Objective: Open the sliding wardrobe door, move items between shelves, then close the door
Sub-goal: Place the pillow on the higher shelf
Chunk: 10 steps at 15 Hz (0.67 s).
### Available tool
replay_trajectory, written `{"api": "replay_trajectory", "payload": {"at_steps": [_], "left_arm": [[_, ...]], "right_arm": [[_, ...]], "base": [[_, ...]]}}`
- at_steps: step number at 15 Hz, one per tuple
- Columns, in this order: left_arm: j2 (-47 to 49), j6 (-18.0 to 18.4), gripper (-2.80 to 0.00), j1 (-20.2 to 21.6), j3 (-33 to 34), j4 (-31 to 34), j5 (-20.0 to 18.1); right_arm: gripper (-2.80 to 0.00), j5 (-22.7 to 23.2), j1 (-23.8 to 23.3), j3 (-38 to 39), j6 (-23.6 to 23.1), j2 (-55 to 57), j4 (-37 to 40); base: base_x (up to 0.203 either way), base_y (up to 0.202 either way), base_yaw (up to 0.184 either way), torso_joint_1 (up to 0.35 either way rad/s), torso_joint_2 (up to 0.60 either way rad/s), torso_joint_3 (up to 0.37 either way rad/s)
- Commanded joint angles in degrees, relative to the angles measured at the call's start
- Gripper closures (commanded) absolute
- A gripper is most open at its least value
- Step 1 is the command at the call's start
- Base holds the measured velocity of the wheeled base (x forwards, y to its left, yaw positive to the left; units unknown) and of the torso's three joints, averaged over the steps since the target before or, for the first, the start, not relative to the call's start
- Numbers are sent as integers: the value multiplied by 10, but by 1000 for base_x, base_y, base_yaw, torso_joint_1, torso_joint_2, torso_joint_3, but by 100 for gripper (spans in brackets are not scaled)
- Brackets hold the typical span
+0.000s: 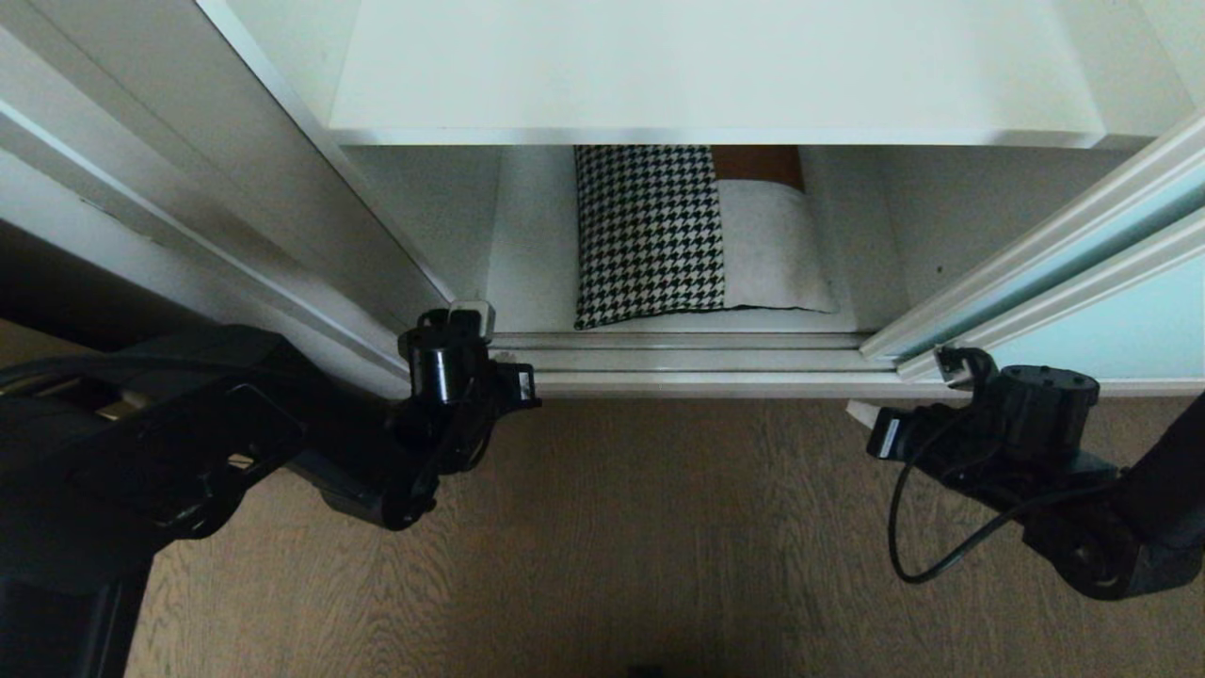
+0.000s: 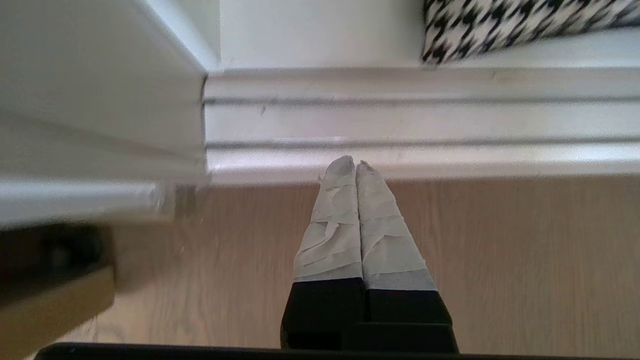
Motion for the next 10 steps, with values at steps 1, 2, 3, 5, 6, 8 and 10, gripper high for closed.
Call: {"api": "replay_trajectory", "payload": {"at_steps": [1, 2, 3, 5, 6, 8, 10], "left_arm": [[-4, -1, 0, 0, 35, -14, 1], [-6, -1, 0, 1, 62, -32, 1], [-7, -5, 0, 3, 82, -49, 1], [-8, -31, 0, 9, 122, -91, 2], [-17, -36, 0, 10, 127, -100, 3], [-40, -37, 0, 4, 135, -76, 3], [-32, -40, 0, -11, 135, -60, 2]], "right_arm": [[0, -4, -1, -46, 1, 0, 25], [0, -6, 0, -73, 3, 1, 59], [0, -8, 3, -91, 5, 1, 94], [0, -18, 16, -127, 2, 7, 136], [0, -18, 17, -126, 1, -4, 141], [0, -15, 18, -123, 0, -17, 168], [0, -14, 19, -118, 0, -17, 175]], "base": [[0, 0, 0, 0, 0, 0], [0, 0, 0, 0, 0, 0], [0, 0, 0, 0, 0, 0], [0, 0, 0, 0, 0, 0], [0, 0, 0, 0, 0, 0], [0, 0, 0, 0, 0, 0], [0, 0, 0, 0, 0, 0]]}}
